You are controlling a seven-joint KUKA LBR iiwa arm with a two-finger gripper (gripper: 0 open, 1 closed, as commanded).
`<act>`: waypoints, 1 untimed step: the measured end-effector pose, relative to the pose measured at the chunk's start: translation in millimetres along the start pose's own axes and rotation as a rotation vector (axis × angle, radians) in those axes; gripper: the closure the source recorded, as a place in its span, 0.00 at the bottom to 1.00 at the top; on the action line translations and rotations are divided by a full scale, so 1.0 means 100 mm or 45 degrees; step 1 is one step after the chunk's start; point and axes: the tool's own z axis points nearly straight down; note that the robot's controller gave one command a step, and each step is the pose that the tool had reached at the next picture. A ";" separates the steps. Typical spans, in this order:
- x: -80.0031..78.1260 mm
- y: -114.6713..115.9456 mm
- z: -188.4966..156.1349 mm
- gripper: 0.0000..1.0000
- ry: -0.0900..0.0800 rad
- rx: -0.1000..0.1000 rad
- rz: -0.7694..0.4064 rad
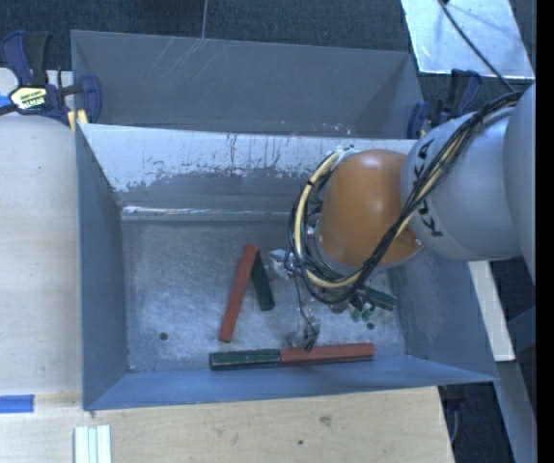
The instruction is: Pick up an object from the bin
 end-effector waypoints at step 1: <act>-0.21 0.59 -0.86 0.00 -0.017 0.003 -0.394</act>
Offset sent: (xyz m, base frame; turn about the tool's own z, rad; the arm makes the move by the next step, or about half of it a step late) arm 0.0062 0.0607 0.0842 -0.3078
